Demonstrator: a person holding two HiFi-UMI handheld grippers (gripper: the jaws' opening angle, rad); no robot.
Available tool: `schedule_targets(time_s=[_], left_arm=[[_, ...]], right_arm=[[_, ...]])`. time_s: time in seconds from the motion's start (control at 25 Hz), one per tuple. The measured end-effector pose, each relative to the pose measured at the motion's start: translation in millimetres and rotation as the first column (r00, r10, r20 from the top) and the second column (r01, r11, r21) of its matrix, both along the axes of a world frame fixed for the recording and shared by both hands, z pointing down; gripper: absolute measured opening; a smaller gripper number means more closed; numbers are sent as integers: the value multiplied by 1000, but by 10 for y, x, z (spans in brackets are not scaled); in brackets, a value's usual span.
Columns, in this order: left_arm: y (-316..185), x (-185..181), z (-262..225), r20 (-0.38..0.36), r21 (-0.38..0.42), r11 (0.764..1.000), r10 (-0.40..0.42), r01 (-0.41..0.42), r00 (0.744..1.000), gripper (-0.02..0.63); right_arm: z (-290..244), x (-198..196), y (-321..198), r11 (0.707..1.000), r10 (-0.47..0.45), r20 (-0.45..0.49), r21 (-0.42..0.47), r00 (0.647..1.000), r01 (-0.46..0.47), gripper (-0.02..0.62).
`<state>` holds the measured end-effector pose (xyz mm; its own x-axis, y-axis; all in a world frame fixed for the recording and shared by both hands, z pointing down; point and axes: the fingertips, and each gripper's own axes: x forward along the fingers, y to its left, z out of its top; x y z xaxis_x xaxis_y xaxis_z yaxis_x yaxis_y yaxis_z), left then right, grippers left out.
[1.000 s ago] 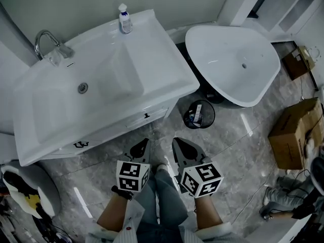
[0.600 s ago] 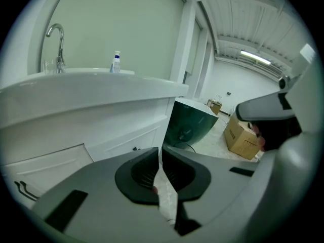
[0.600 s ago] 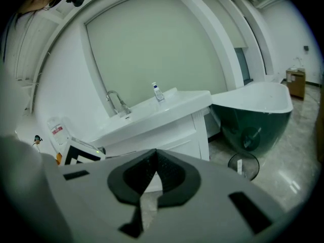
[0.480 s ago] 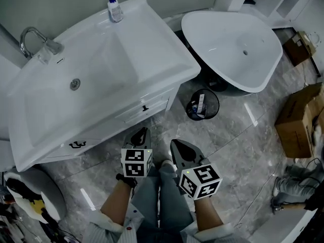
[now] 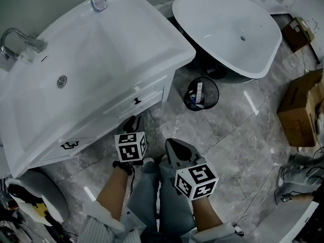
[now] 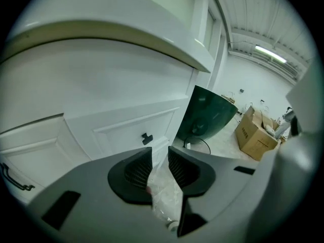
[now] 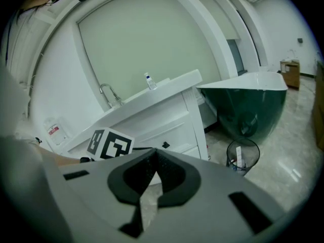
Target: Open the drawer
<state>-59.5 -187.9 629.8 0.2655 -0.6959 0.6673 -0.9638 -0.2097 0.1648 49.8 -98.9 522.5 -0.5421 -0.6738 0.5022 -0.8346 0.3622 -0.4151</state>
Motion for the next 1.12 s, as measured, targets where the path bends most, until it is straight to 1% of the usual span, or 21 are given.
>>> schedule_targets(time_s=[0.2,0.36,0.48,0.64,0.8,0.92,1.12], left_arm=[[-203,-20,139,12,-1,1000,-25,25,1000,112],[-339,-62,261,26,5,996,-92,92,995,129],[-424,-57,364,46,-2,993,-116,116,992,144],[-530,-27,460,28,-24,989,-148,149,989,158],[-632,-46,527,-6,-34,978,-204,203,979,187],[-723,-67,559,-8,-48,970,-240,239,971,192],[-796,-159,625,-28,-90,938,-337,334,941,190]], right_arm=[[151,13,-13,1000,0,-1,-16,1000,0,9],[238,8,-16,999,5,8,-34,1000,-5,9],[298,15,-5,999,9,11,-52,1000,-8,9],[397,47,15,997,12,11,-79,1000,-11,9],[494,72,60,994,18,13,-105,1000,-17,9],[547,106,62,993,27,15,-119,1000,-25,9],[630,209,64,987,60,24,-149,998,-55,9]])
